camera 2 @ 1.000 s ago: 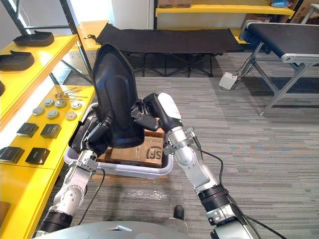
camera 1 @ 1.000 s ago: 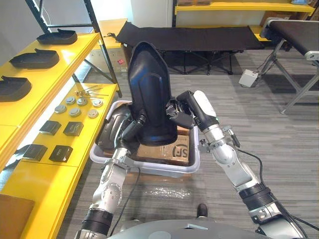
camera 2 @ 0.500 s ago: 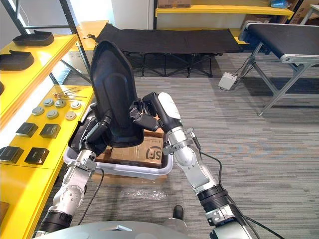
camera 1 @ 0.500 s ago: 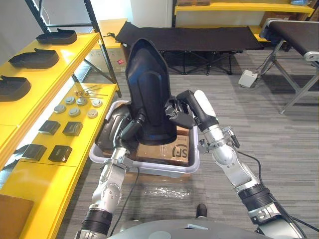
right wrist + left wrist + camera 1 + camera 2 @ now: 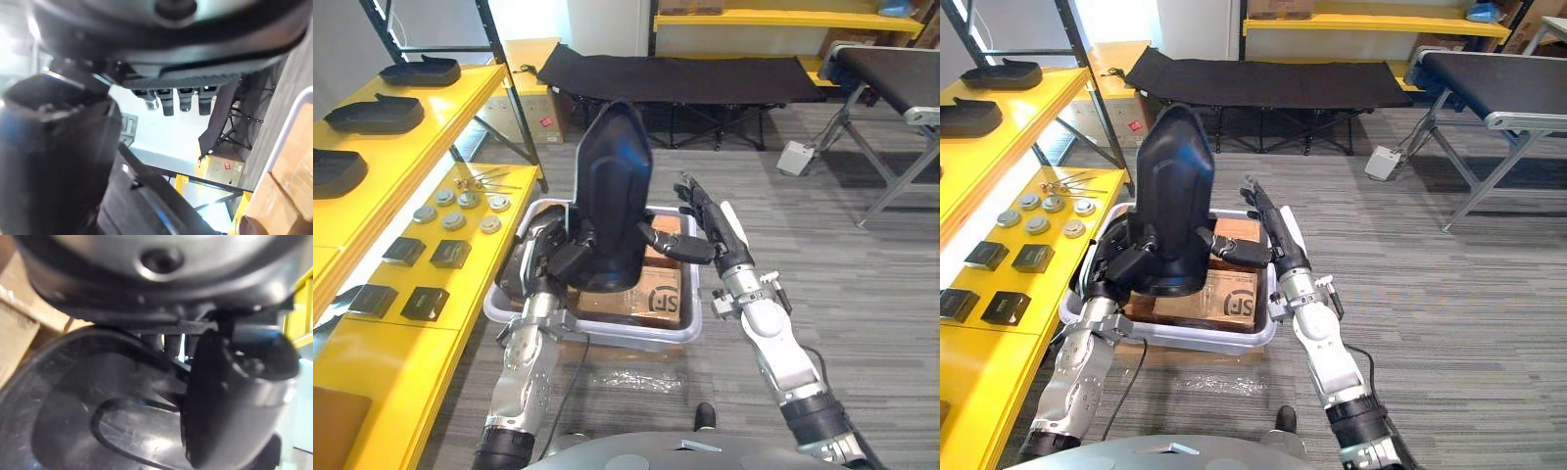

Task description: Walk over and take three plastic housings, then place them on the shelf

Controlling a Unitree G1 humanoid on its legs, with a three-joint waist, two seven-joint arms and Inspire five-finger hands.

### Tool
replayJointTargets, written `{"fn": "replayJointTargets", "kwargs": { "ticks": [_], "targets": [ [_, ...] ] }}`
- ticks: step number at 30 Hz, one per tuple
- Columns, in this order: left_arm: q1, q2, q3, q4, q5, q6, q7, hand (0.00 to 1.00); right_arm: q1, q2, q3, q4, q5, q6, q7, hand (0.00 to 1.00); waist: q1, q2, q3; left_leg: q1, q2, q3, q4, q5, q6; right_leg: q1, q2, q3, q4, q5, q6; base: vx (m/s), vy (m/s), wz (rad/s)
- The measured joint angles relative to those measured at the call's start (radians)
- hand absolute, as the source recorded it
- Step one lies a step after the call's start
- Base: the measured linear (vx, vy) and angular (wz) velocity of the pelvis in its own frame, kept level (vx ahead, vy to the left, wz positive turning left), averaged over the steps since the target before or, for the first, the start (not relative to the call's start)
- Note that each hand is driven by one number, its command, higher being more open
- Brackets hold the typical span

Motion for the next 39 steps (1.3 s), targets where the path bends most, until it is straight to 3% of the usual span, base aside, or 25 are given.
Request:
{"fn": "replayJointTargets", "kwargs": {
  "ticks": [7,11,17,23,31,35,39],
  "targets": [
    [0.045,-0.042,0.109,0.001,0.076,-0.070,0.176,0.00,0.127,0.081,-0.061,-0.012,0.027,0.028,-0.054,1.00,-0.001,-0.011,-0.007,0.007,0.000,0.017,0.000,-0.007,-0.001,-0.005,0.002,0.014,0.000,-0.002,-0.001,-0.01,0.001,-0.06],
    [0.047,-0.060,0.141,0.003,0.073,-0.108,0.222,0.00,0.174,0.114,-0.100,-0.012,0.041,0.036,-0.102,1.00,-0.006,-0.010,-0.014,0.015,0.000,0.036,0.004,-0.016,0.000,-0.010,0.003,0.031,-0.001,-0.002,-0.002,-0.01,0.005,-0.15],
    [0.047,-0.078,0.146,0.009,0.028,-0.132,0.190,0.00,0.207,0.120,-0.139,0.005,0.058,0.038,-0.129,1.00,-0.028,-0.006,-0.018,0.015,0.001,0.053,0.006,-0.021,0.000,-0.021,0.007,0.046,0.000,-0.001,-0.002,0.00,0.001,-0.08],
    [0.084,-0.108,0.145,-0.066,-0.092,-0.144,0.103,0.00,0.234,0.149,-0.167,0.089,0.120,0.039,-0.156,1.00,-0.028,-0.003,-0.020,0.012,0.002,0.054,0.016,-0.027,0.000,-0.020,0.007,0.046,0.000,-0.002,-0.002,0.00,0.000,-0.01],
    [0.153,-0.108,0.164,-0.160,-0.091,-0.149,0.088,0.00,0.260,0.158,-0.162,0.099,0.167,0.038,-0.139,1.00,-0.015,0.006,-0.024,0.008,0.010,0.019,0.019,-0.033,0.006,0.009,0.007,-0.001,-0.001,-0.020,-0.013,-0.02,-0.004,0.13],
    [0.207,-0.108,0.187,-0.218,-0.089,-0.144,0.092,0.00,0.241,0.157,-0.156,0.127,0.178,0.032,-0.130,1.00,0.010,0.005,-0.024,-0.028,0.013,-0.022,0.033,-0.033,0.007,0.007,0.003,-0.050,-0.006,-0.028,-0.016,-0.01,-0.007,0.27],
    [0.211,-0.114,0.242,-0.274,-0.087,-0.142,0.109,0.00,0.191,0.147,-0.107,0.180,0.175,0.032,-0.141,1.00,0.054,0.009,-0.026,-0.095,0.006,-0.140,0.049,-0.019,0.006,0.024,-0.002,-0.125,0.000,-0.031,-0.010,0.03,-0.005,0.66]
  ]
}}
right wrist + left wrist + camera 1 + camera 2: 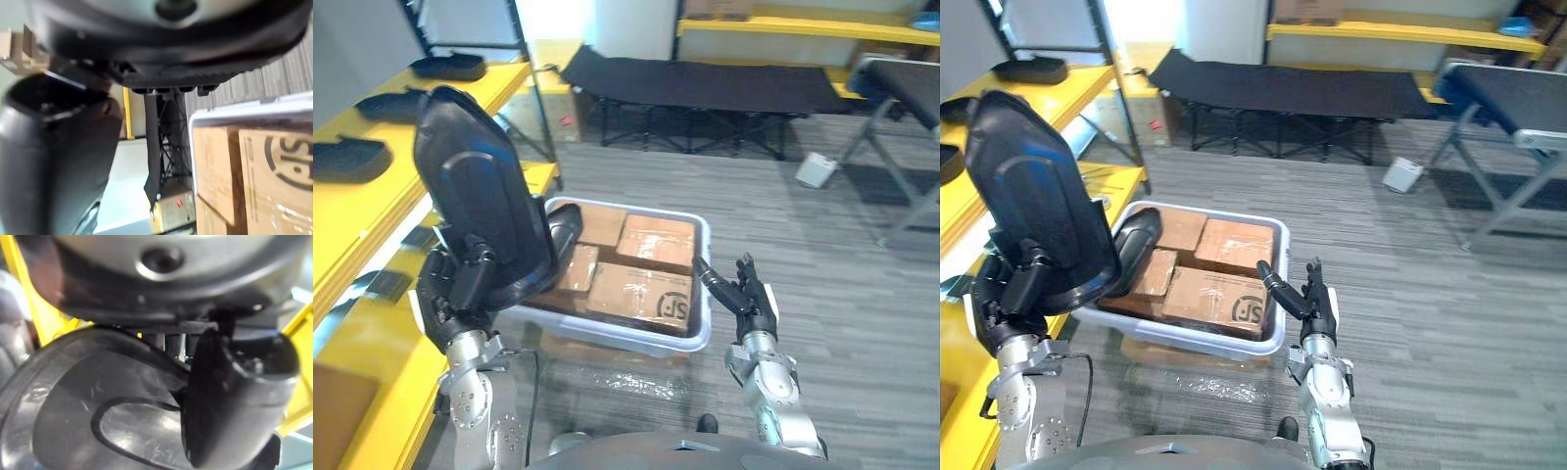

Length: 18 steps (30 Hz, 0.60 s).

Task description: Walk over and take three plastic housings, then place them on the shelf

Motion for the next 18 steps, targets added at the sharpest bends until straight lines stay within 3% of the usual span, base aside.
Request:
{"fn": "replayJointTargets", "kwargs": {
  "ticks": [8,10,11,12,13,14,15,16,18],
  "targets": [
    [0.089,-0.029,0.015,-0.028,-0.011,0.000,-0.021,0.00,-0.032,-0.007,0.056,0.002,0.000,-0.013,-0.019,1.00,0.073,0.022,-0.007,-0.052,-0.015,-0.262,0.000,0.028,0.000,0.096,-0.019,-0.205,0.137,-0.157,0.031,0.06,-0.024,0.96],
    [0.114,-0.037,0.004,-0.035,-0.011,0.000,-0.021,0.00,-0.052,-0.010,0.056,0.007,-0.003,-0.034,-0.021,1.00,0.088,0.023,-0.006,-0.066,-0.024,-0.300,-0.002,0.044,0.005,0.099,-0.036,-0.251,0.190,-0.197,0.032,0.03,-0.037,0.86],
    [0.129,-0.039,-0.008,-0.035,-0.012,0.004,-0.024,0.00,-0.059,-0.011,0.055,0.007,-0.017,-0.038,-0.025,1.00,0.089,0.020,-0.005,-0.072,-0.036,-0.304,-0.014,0.073,0.026,0.115,-0.053,-0.297,0.220,-0.226,0.028,0.01,-0.037,1.04],
    [0.136,-0.040,-0.015,-0.035,-0.012,0.007,-0.030,0.00,-0.060,-0.010,0.056,0.007,-0.020,-0.040,-0.029,1.00,0.086,0.014,-0.004,-0.077,-0.048,-0.296,-0.019,0.091,0.050,0.130,-0.063,-0.327,0.231,-0.241,0.027,0.00,-0.047,1.51],
    [0.142,-0.039,-0.041,-0.034,-0.016,0.016,-0.055,0.00,-0.058,-0.010,0.049,0.007,-0.022,-0.050,-0.043,1.00,0.077,0.006,0.001,-0.100,-0.068,-0.252,-0.021,0.128,0.107,0.159,-0.071,-0.378,0.237,-0.263,0.021,-0.02,-0.039,1.80],
    [0.142,-0.038,-0.067,-0.034,-0.026,0.016,-0.094,0.00,-0.058,-0.010,0.031,0.005,-0.027,-0.062,-0.063,1.00,0.069,0.005,0.016,-0.113,-0.070,-0.170,-0.026,0.129,0.192,0.189,-0.070,-0.434,0.238,-0.272,0.023,-0.04,-0.026,1.78],
    [0.144,-0.038,-0.078,-0.034,-0.037,0.017,-0.116,0.00,-0.060,-0.010,0.023,0.005,-0.036,-0.065,-0.070,1.00,0.072,0.010,0.023,-0.123,-0.059,-0.139,-0.023,0.130,0.216,0.200,-0.067,-0.462,0.243,-0.273,0.027,-0.07,-0.001,1.58],
    [0.154,-0.037,-0.099,-0.034,-0.045,0.017,-0.143,0.00,-0.059,-0.014,0.013,-0.002,-0.040,-0.066,-0.083,1.00,0.069,0.023,0.033,-0.153,-0.032,-0.072,0.004,0.141,0.227,0.218,-0.063,-0.486,0.259,-0.281,0.032,-0.08,0.045,1.26],
    [0.178,-0.038,-0.119,-0.033,-0.047,0.017,-0.171,0.00,-0.049,-0.026,-0.001,-0.008,-0.039,-0.070,-0.087,1.00,0.065,0.037,0.047,-0.153,-0.025,-0.052,0.000,0.175,0.163,0.229,-0.070,-0.492,0.291,-0.309,0.046,-0.10,0.088,0.79]
  ]
}}
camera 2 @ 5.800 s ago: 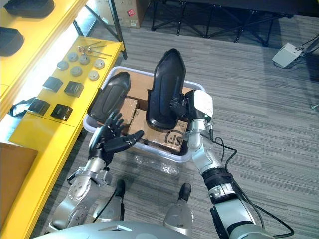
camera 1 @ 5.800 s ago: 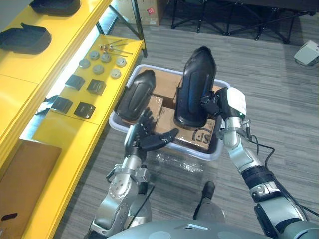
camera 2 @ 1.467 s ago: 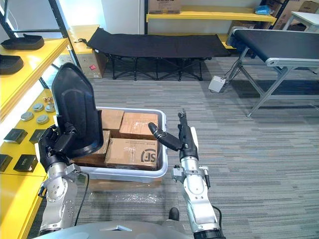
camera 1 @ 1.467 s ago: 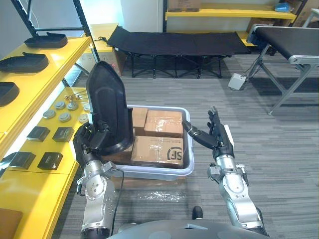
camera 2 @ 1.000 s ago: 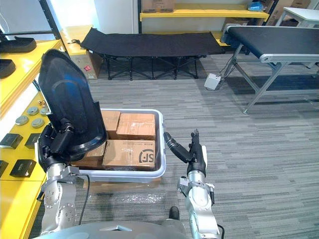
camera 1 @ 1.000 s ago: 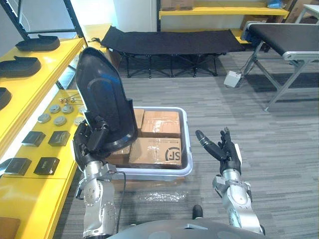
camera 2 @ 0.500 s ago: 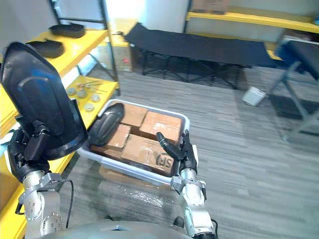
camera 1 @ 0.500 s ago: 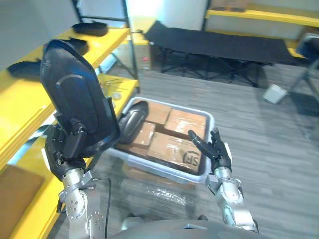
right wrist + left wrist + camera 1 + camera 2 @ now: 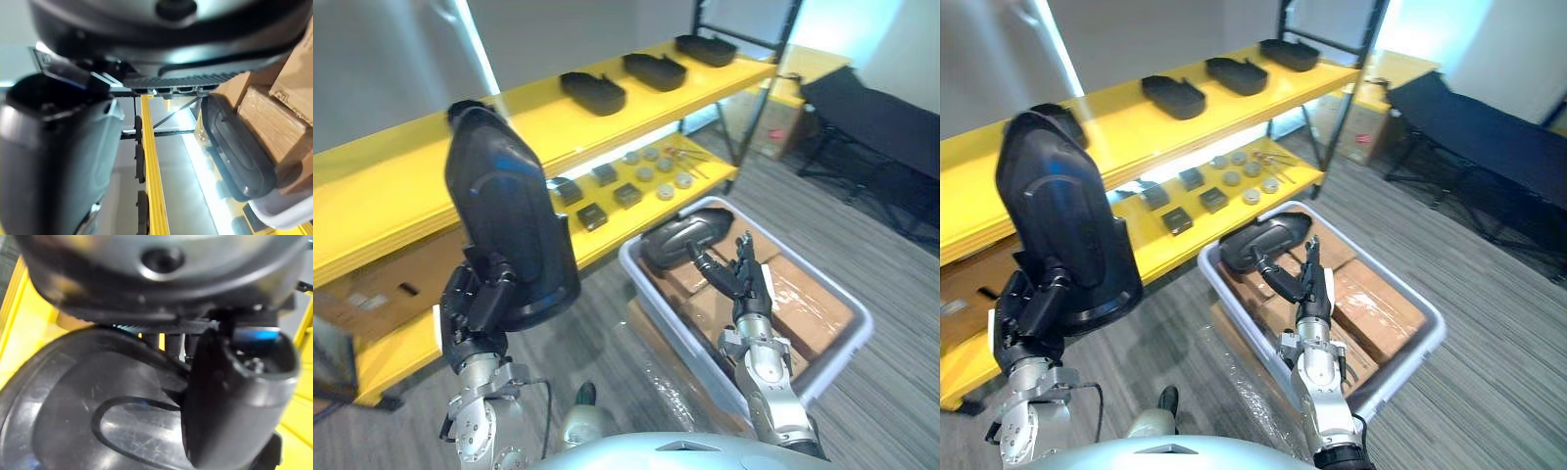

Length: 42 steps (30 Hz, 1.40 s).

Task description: Walk over and take three plastic housings, then place them on the shelf

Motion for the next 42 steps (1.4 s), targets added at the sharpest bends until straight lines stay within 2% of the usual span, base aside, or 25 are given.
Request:
{"fn": "replayJointTargets", "kwargs": {
  "ticks": [1,2,3,5,8,10,14,18,22,25,27,28,29,30,31,32,33,34,35,36,37,39,40,41,42],
  "targets": [
    [0.018,0.002,0.001,0.000,-0.001,0.000,-0.006,0.00,0.001,-0.005,-0.001,0.000,0.000,-0.004,0.005,1.00,0.002,0.011,0.001,0.001,-0.003,0.003,0.002,0.002,-0.036,-0.005,-0.011,0.008,0.016,-0.015,0.005,-0.09,0.099,0.04],
    [0.025,0.003,0.013,0.000,-0.001,0.000,-0.006,0.00,0.001,-0.002,0.000,0.000,0.001,-0.015,0.010,1.00,0.001,0.017,0.005,0.001,-0.004,0.012,0.003,0.003,-0.056,-0.016,-0.015,0.027,0.020,-0.023,0.007,-0.06,0.083,-0.11],
    [0.024,0.003,0.017,0.000,-0.001,0.000,-0.006,0.00,0.001,0.000,0.001,0.000,0.002,-0.021,0.017,1.00,0.001,0.021,0.005,0.002,-0.004,0.018,0.002,0.003,-0.058,-0.022,-0.017,0.040,0.021,-0.024,0.007,-0.05,0.062,-0.24],
    [0.025,0.006,0.028,0.000,-0.001,-0.001,-0.006,0.00,0.001,0.000,0.001,0.000,0.003,-0.039,0.041,1.00,-0.001,0.009,0.016,0.003,-0.006,0.034,0.002,0.003,-0.063,-0.036,-0.026,0.065,0.030,-0.023,0.008,-0.02,0.036,-0.19],
    [0.025,0.015,0.025,0.001,0.000,0.003,0.000,0.00,0.003,0.000,-0.001,0.000,0.004,-0.068,0.077,1.00,-0.009,-0.010,0.027,0.002,-0.016,0.030,-0.014,0.024,-0.088,-0.042,-0.034,0.066,0.040,-0.020,0.005,0.00,0.011,0.06],
    [0.015,0.021,0.005,0.002,0.000,0.003,0.000,0.00,0.005,-0.003,-0.003,0.000,0.004,-0.091,0.104,1.00,-0.007,-0.008,0.029,0.001,-0.028,0.021,-0.036,0.043,-0.084,-0.048,-0.044,0.059,0.053,-0.023,0.007,-0.02,0.016,0.23],
    [-0.002,0.023,-0.004,0.001,0.001,0.001,0.005,0.00,-0.001,-0.014,0.019,0.000,0.000,-0.128,0.145,1.00,-0.006,0.016,0.047,-0.006,-0.054,-0.031,-0.073,0.074,-0.076,-0.049,-0.068,0.009,0.106,-0.066,0.022,-0.05,0.000,0.38],
    [0.010,0.023,-0.002,0.001,0.001,0.000,0.010,0.00,-0.024,-0.022,0.046,0.002,-0.017,-0.129,0.152,1.00,0.015,0.020,0.062,-0.016,-0.067,-0.060,-0.085,0.090,-0.073,-0.049,-0.082,-0.018,0.139,-0.084,0.021,0.00,-0.006,0.29],
    [0.011,0.023,0.003,0.001,0.003,0.000,-0.008,0.00,-0.053,-0.023,0.050,0.003,-0.018,-0.129,0.163,1.00,0.027,-0.008,0.083,-0.019,-0.129,-0.096,-0.068,0.086,-0.073,-0.012,-0.135,-0.042,0.173,-0.098,0.044,0.07,0.028,0.40],
    [0.005,0.024,0.021,0.001,0.006,0.001,-0.028,0.00,-0.074,-0.019,0.056,0.021,-0.018,-0.129,0.169,1.00,0.028,-0.042,0.103,-0.021,-0.184,-0.105,-0.013,0.041,-0.069,0.026,-0.169,-0.001,0.169,-0.094,0.042,0.09,0.076,0.34],
    [-0.003,0.025,0.031,0.001,0.009,0.010,-0.026,0.00,-0.072,-0.020,0.059,0.033,-0.018,-0.129,0.184,1.00,0.028,-0.046,0.106,-0.026,-0.198,-0.105,0.017,0.001,-0.069,0.021,-0.181,0.049,0.198,-0.066,-0.002,0.06,0.103,0.24],
    [-0.004,0.025,0.039,0.001,0.013,0.011,-0.026,0.00,-0.068,-0.019,0.063,0.037,-0.017,-0.129,0.194,1.00,0.023,-0.041,0.103,-0.028,-0.194,-0.105,0.023,-0.006,-0.063,-0.007,-0.188,0.090,0.251,-0.029,-0.061,0.04,0.100,0.16],
    [-0.005,0.025,0.045,0.001,0.013,0.011,-0.026,0.00,-0.066,-0.018,0.065,0.037,-0.016,-0.129,0.205,1.00,0.021,-0.040,0.103,-0.027,-0.192,-0.105,0.021,-0.011,-0.062,-0.027,-0.194,0.110,0.284,-0.009,-0.093,0.05,0.105,0.16],
    [-0.014,0.025,0.057,0.001,0.013,0.014,-0.026,0.00,-0.067,-0.018,0.066,0.037,-0.016,-0.129,0.227,1.00,0.019,-0.045,0.105,-0.022,-0.192,-0.094,0.015,-0.024,-0.066,-0.076,-0.216,0.165,0.364,0.040,-0.170,0.07,0.106,0.09],
    [-0.019,0.031,0.062,0.002,0.017,0.017,-0.021,0.00,-0.066,-0.018,0.068,0.038,-0.016,-0.129,0.243,1.00,0.019,-0.052,0.107,-0.013,-0.193,-0.075,0.010,-0.034,-0.061,-0.125,-0.225,0.244,0.417,0.110,-0.219,0.09,0.114,0.11],
    [-0.023,0.038,0.063,0.003,0.021,0.018,-0.015,0.00,-0.066,-0.016,0.068,0.039,-0.016,-0.129,0.252,1.00,0.014,-0.056,0.107,-0.011,-0.196,-0.071,0.012,-0.046,-0.054,-0.145,-0.224,0.290,0.442,0.159,-0.216,0.13,0.124,0.27],
    [-0.034,0.050,0.061,0.009,0.043,0.018,0.001,0.00,-0.067,-0.015,0.067,0.040,-0.016,-0.129,0.268,1.00,-0.008,-0.059,0.108,-0.010,-0.199,-0.071,0.021,-0.065,-0.040,-0.187,-0.224,0.362,0.497,0.281,-0.185,0.13,0.128,0.46],
    [-0.055,0.063,0.058,0.019,0.048,0.018,0.013,0.00,-0.067,-0.012,0.068,0.040,-0.016,-0.130,0.277,1.00,-0.018,-0.045,0.113,-0.003,-0.184,-0.106,0.003,-0.063,-0.026,-0.234,-0.183,0.418,0.547,0.164,-0.122,0.16,0.086,0.44],
    [-0.086,0.072,0.059,0.041,0.047,0.018,0.031,0.00,-0.075,-0.013,0.069,0.040,-0.018,-0.130,0.296,1.00,-0.022,-0.041,0.115,0.020,-0.166,-0.136,-0.027,-0.053,0.000,-0.286,-0.095,0.456,0.549,-0.003,-0.120,0.12,0.052,0.30],
    [-0.102,0.073,0.059,0.053,0.046,0.018,0.044,0.00,-0.076,-0.015,0.069,0.036,-0.018,-0.130,0.305,1.00,-0.028,-0.034,0.118,0.025,-0.159,-0.145,-0.032,-0.048,0.007,-0.305,-0.043,0.468,0.527,-0.046,-0.120,0.09,0.034,0.24],
    [-0.127,0.075,0.055,0.072,0.046,0.018,0.057,0.00,-0.071,-0.015,0.067,0.022,-0.016,-0.130,0.310,1.00,-0.039,-0.027,0.122,0.024,-0.157,-0.165,-0.031,-0.047,0.009,-0.330,0.033,0.501,0.462,-0.081,-0.127,0.04,0.048,0.40],
    [-0.189,0.076,0.016,0.129,0.045,0.018,0.079,0.00,-0.042,-0.016,0.058,-0.040,0.002,-0.130,0.317,1.00,-0.069,-0.026,0.123,0.018,-0.174,-0.227,-0.035,-0.042,0.017,-0.386,0.183,0.621,0.289,-0.099,-0.140,0.06,-0.040,0.79],
    [-0.200,0.083,-0.014,0.153,0.046,0.018,0.080,0.00,-0.021,-0.016,0.055,-0.079,0.012,-0.131,0.318,1.00,-0.083,-0.028,0.123,0.017,-0.182,-0.252,-0.035,-0.042,0.017,-0.399,0.225,0.672,0.222,-0.092,-0.137,0.07,-0.108,1.20],
    [-0.202,0.083,-0.052,0.171,0.049,0.020,0.079,0.00,0.004,-0.012,0.063,-0.124,0.023,-0.132,0.321,1.00,-0.102,-0.030,0.124,0.019,-0.198,-0.272,-0.032,-0.042,0.016,-0.410,0.251,0.727,0.128,-0.080,-0.119,0.05,-0.087,0.93],
    [-0.198,0.083,-0.061,0.172,0.049,0.020,0.078,0.00,0.008,-0.011,0.066,-0.132,0.023,-0.132,0.321,1.00,-0.104,-0.032,0.124,0.018,-0.203,-0.272,-0.032,-0.043,0.016,-0.409,0.251,0.733,0.111,-0.079,-0.118,0.06,-0.133,0.91]
  ]
}}
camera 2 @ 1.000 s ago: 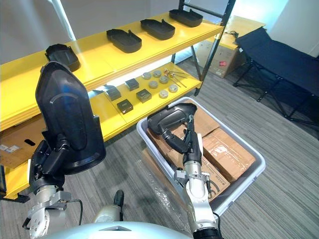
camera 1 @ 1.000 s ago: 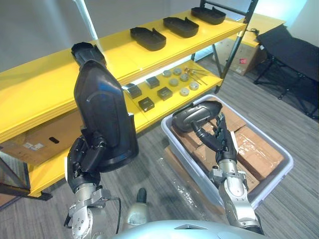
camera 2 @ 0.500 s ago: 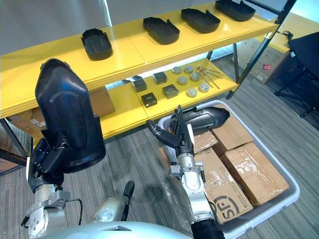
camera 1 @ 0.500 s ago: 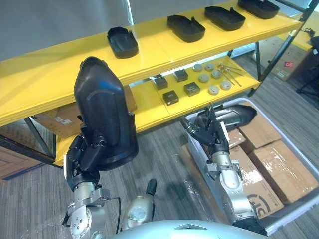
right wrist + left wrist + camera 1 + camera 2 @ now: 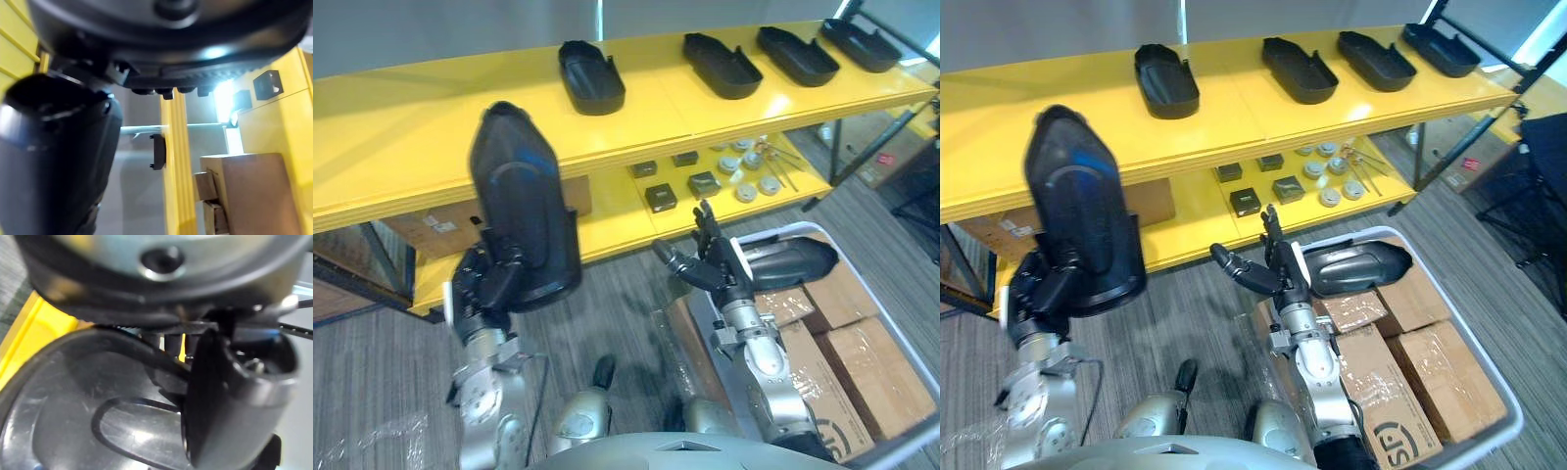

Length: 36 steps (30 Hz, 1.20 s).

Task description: Walk over and take three plastic housings, then place them on the shelf

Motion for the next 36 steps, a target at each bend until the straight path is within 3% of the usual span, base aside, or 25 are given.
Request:
{"fn": "replayJointTargets", "kwargs": {
  "ticks": [2,3,4,5,8,14,17,18,19,20,21,23,27,31,33,34,36],
  "targets": [
    [0.029,-0.001,-0.035,-0.001,0.001,0.002,-0.008,0.00,0.004,0.001,0.030,-0.032,0.001,-0.001,0.007,1.00,0.000,-0.042,-0.001,0.027,-0.051,0.006,-0.004,-0.034,-0.011,0.023,-0.043,-0.007,-0.037,0.017,-0.021,0.09,-0.143,0.84],
    [0.031,-0.002,-0.039,-0.005,0.002,0.004,-0.009,0.00,0.000,0.001,0.035,-0.035,0.006,-0.001,0.012,1.00,-0.002,-0.055,0.005,0.019,-0.054,0.037,0.067,-0.056,0.008,0.031,-0.067,-0.034,-0.036,0.030,-0.040,0.14,-0.154,0.86],
    [0.040,-0.004,-0.038,-0.019,0.004,0.003,-0.007,0.00,-0.003,-0.011,0.045,-0.044,0.010,-0.001,0.017,1.00,0.012,-0.050,0.005,0.001,-0.034,0.093,0.221,-0.132,-0.004,0.059,-0.068,-0.068,-0.030,0.054,-0.046,0.19,-0.176,0.73],
    [0.037,0.002,-0.029,-0.024,0.002,0.004,-0.001,0.00,-0.008,-0.014,0.053,-0.044,0.018,-0.003,0.019,1.00,0.022,-0.042,-0.006,0.008,-0.012,0.092,0.222,-0.186,-0.028,0.068,-0.056,-0.089,-0.020,0.076,-0.043,0.14,-0.147,0.54],
    [0.043,-0.005,0.005,-0.036,-0.004,0.001,0.032,0.00,-0.037,-0.012,0.091,-0.044,0.016,-0.010,0.021,1.00,0.044,-0.036,-0.038,-0.030,0.009,0.055,0.235,-0.198,-0.051,0.072,-0.028,-0.127,-0.062,0.098,-0.060,0.21,-0.149,0.35],
    [0.060,-0.007,-0.016,-0.038,-0.004,0.001,0.032,0.00,-0.038,-0.011,0.100,-0.043,0.017,-0.010,0.024,1.00,0.041,-0.030,-0.039,-0.033,0.031,0.090,0.238,-0.202,-0.052,0.136,-0.005,-0.145,-0.136,0.110,-0.068,0.14,-0.038,0.25],
    [0.048,-0.001,-0.065,-0.050,-0.005,0.001,0.015,0.00,-0.019,0.000,0.085,-0.044,0.017,-0.010,-0.012,1.00,0.037,-0.035,-0.049,-0.030,0.048,0.172,0.184,-0.211,-0.035,0.140,-0.015,-0.154,-0.155,0.110,-0.068,0.03,0.024,0.22],
    [0.030,0.006,-0.091,-0.049,-0.005,0.001,0.006,0.00,0.004,0.018,0.057,-0.050,0.017,-0.010,-0.024,1.00,0.012,-0.039,-0.054,-0.022,0.089,0.300,0.153,-0.223,-0.035,0.143,-0.039,-0.187,-0.157,0.111,-0.067,0.01,0.058,0.86],
    [0.011,0.007,-0.115,-0.043,-0.004,0.000,-0.004,0.00,0.017,0.021,0.033,-0.055,0.017,-0.013,-0.037,1.00,-0.018,-0.034,-0.054,-0.019,0.114,0.381,0.144,-0.208,-0.023,0.152,-0.054,-0.207,-0.157,0.111,-0.066,0.00,0.085,1.09],
    [-0.010,0.007,-0.144,-0.034,-0.003,0.000,-0.011,0.00,0.024,0.019,0.005,-0.055,0.018,-0.013,-0.055,1.00,-0.029,-0.015,-0.060,-0.010,0.139,0.433,0.119,-0.139,-0.024,0.155,-0.057,-0.214,-0.153,0.108,-0.062,0.00,0.154,0.84],
    [-0.027,0.009,-0.166,-0.031,-0.003,-0.001,-0.017,0.00,0.018,0.011,-0.031,-0.052,0.017,-0.014,-0.068,1.00,-0.032,-0.003,-0.060,0.008,0.138,0.446,0.099,-0.097,-0.073,0.157,-0.061,-0.205,-0.147,0.091,-0.039,0.00,0.178,0.41],
    [-0.060,0.016,-0.174,-0.024,-0.002,-0.001,-0.024,0.00,-0.019,0.001,-0.085,-0.049,0.003,-0.022,-0.099,1.00,-0.036,0.007,-0.056,0.022,0.104,0.452,0.053,-0.070,-0.055,0.144,-0.087,-0.181,-0.149,0.097,-0.024,-0.02,0.174,0.02],
    [-0.057,0.037,-0.173,-0.012,0.000,0.002,-0.026,0.00,-0.027,-0.003,-0.106,-0.049,-0.019,-0.036,-0.134,1.00,-0.036,0.012,-0.055,0.068,0.091,0.474,0.013,-0.056,-0.048,0.167,-0.094,-0.157,-0.168,0.110,-0.005,-0.03,0.075,-0.18],
    [-0.036,0.049,-0.168,-0.009,-0.003,0.011,-0.025,0.00,0.012,0.005,-0.096,-0.049,0.014,-0.038,-0.107,1.00,-0.041,0.016,-0.058,0.102,0.088,0.498,0.011,-0.066,-0.047,0.179,-0.096,-0.134,-0.171,0.110,-0.002,-0.03,0.023,-0.18],
    [-0.035,0.048,-0.175,-0.009,-0.002,0.012,-0.015,0.00,0.043,0.005,-0.085,-0.045,0.032,-0.038,-0.091,1.00,-0.041,0.021,-0.054,0.062,0.102,0.494,0.107,-0.110,-0.049,0.184,-0.095,-0.133,-0.172,0.100,-0.005,0.00,0.000,0.00],
    [-0.035,0.047,-0.175,-0.008,-0.002,0.012,-0.006,0.00,0.048,0.004,-0.071,-0.025,0.038,-0.038,-0.083,1.00,-0.040,0.025,-0.047,0.009,0.118,0.462,0.229,-0.143,-0.067,0.190,-0.090,-0.133,-0.174,0.098,-0.005,-0.02,0.011,0.06],
    [-0.035,0.043,-0.175,0.000,-0.003,0.012,0.009,0.00,0.045,-0.008,-0.050,0.010,0.036,-0.039,-0.073,1.00,-0.038,0.032,-0.038,-0.064,0.124,0.401,0.367,-0.149,-0.076,0.203,-0.091,-0.129,-0.181,0.107,-0.008,-0.02,0.021,0.04]
  ]
}}
